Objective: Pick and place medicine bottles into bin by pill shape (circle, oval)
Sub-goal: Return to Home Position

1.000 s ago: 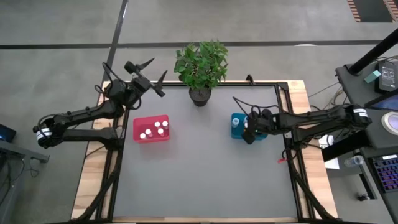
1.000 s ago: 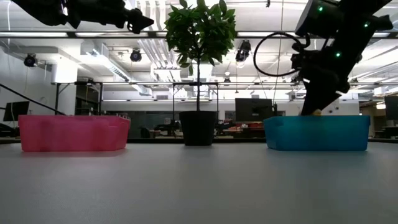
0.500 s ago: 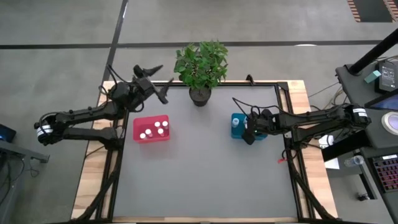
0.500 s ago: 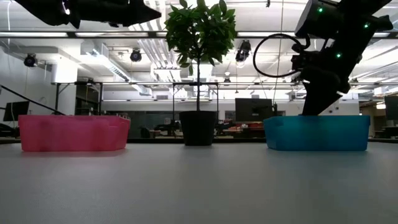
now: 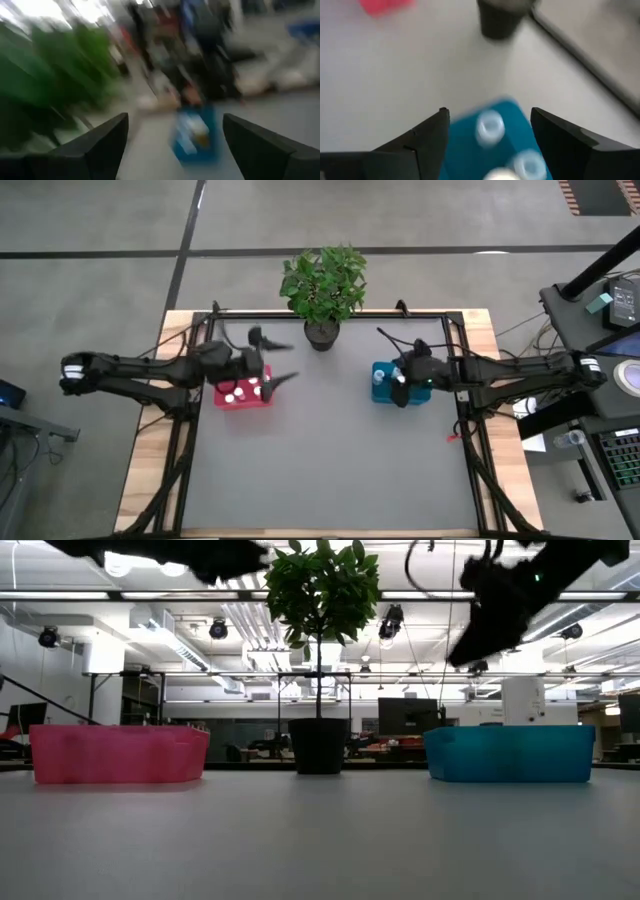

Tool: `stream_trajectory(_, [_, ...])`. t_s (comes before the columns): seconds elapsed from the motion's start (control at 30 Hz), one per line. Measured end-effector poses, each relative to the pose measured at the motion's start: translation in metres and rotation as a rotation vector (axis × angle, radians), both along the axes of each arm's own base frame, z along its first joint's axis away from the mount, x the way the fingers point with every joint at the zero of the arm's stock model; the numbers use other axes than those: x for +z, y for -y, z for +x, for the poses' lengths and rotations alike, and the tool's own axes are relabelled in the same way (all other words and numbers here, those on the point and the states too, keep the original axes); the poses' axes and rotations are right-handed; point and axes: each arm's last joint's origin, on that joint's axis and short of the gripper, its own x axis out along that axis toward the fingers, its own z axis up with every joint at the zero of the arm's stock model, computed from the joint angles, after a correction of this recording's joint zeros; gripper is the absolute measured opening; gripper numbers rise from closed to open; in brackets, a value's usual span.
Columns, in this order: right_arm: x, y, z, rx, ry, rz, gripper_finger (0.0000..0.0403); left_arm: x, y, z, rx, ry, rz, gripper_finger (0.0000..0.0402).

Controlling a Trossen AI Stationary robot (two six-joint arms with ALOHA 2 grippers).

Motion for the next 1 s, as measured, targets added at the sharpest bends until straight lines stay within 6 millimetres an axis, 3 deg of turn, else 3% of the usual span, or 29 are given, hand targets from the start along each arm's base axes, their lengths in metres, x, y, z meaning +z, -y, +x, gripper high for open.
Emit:
stream_trajectory(0.13, [0.019,-0.007,0.005,0.160,0.142,-0.094,0.0258,-0.018,0.017,-0.007,-0.112,-0.286,-0.107,0.0303])
stream_trajectory(0.23, [0.027,-0.013,0.007,0.277,0.205,-0.204,0.0256,-0.025,0.027,-0.016,-0.161,-0.365,-0.112,0.0303])
stream_trajectory(0.47, [0.033,-0.019,0.002,0.532,0.336,-0.371,0.0252,-0.042,0.031,-0.045,-0.194,-0.325,-0.110,0.0286])
stream_trajectory(1.0, [0.018,-0.019,-0.054,0.575,0.561,-0.482,0.0221,-0.074,0.028,-0.107,-0.237,-0.108,-0.067,0.0111])
